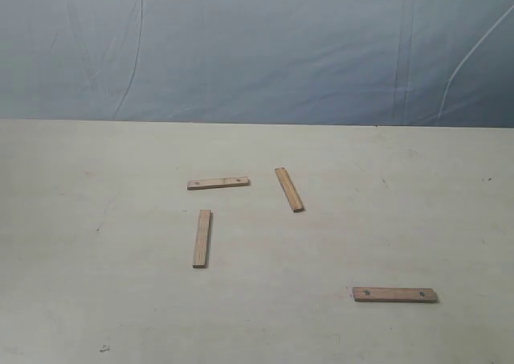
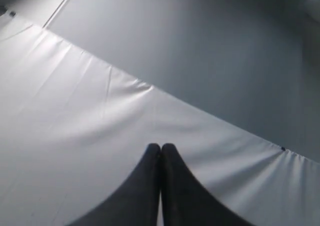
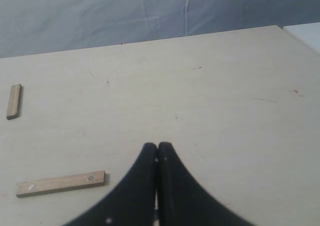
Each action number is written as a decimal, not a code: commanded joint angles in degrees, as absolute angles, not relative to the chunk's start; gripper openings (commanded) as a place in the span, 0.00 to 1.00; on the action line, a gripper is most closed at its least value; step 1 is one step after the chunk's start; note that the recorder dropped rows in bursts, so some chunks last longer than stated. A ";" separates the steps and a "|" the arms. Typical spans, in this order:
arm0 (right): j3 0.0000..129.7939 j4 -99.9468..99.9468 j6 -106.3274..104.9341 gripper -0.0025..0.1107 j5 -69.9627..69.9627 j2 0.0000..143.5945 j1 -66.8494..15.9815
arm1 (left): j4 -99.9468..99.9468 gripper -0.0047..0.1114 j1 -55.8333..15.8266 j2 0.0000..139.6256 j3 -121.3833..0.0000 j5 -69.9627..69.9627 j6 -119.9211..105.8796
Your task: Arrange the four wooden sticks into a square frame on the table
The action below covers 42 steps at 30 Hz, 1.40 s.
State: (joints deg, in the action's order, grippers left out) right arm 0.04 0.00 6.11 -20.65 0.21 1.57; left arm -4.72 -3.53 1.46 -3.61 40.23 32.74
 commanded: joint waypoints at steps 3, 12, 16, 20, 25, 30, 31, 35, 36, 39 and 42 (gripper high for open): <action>0.00 -0.37 6.01 0.01 -20.45 0.00 1.66 | -12.61 0.04 -3.53 12.86 -19.89 39.17 32.48; 0.00 -0.37 6.01 0.01 -20.45 0.00 1.66 | -22.36 0.04 -3.63 40.94 -39.21 13.30 35.46; 0.00 -0.37 6.01 0.01 -20.45 0.00 1.66 | -28.23 0.04 -5.76 51.81 -47.14 -7.66 37.58; 0.00 -0.37 6.01 0.01 -20.45 0.00 1.66 | -23.42 0.04 -11.20 60.90 -53.19 -24.40 25.75; 0.00 -0.37 6.01 0.01 -20.45 0.00 1.66 | -3.48 0.05 -17.09 71.70 -59.45 -39.16 7.57; 0.00 -0.37 6.01 0.01 -20.45 0.00 1.66 | 12.28 0.18 -21.50 82.62 -59.80 -39.03 -1.76; 0.00 -0.37 6.01 0.01 -20.45 0.00 1.66 | 13.38 0.23 -22.08 84.81 -59.80 -38.76 -2.45; 0.00 -0.37 6.01 0.01 -20.45 0.00 1.66 | 15.72 0.47 -23.49 92.93 -60.71 -37.28 -2.62; 0.00 -0.37 6.01 0.01 -20.45 0.00 1.66 | 15.83 0.53 -23.73 94.96 -61.45 -37.06 -2.92; 0.00 -0.37 6.01 0.01 -20.45 0.00 1.66 | 16.18 0.58 -24.13 100.97 -64.75 -36.00 -2.78; 0.00 -0.37 6.01 0.01 -20.45 0.00 1.66 | 16.82 0.58 -24.24 106.28 -68.91 -36.53 -0.50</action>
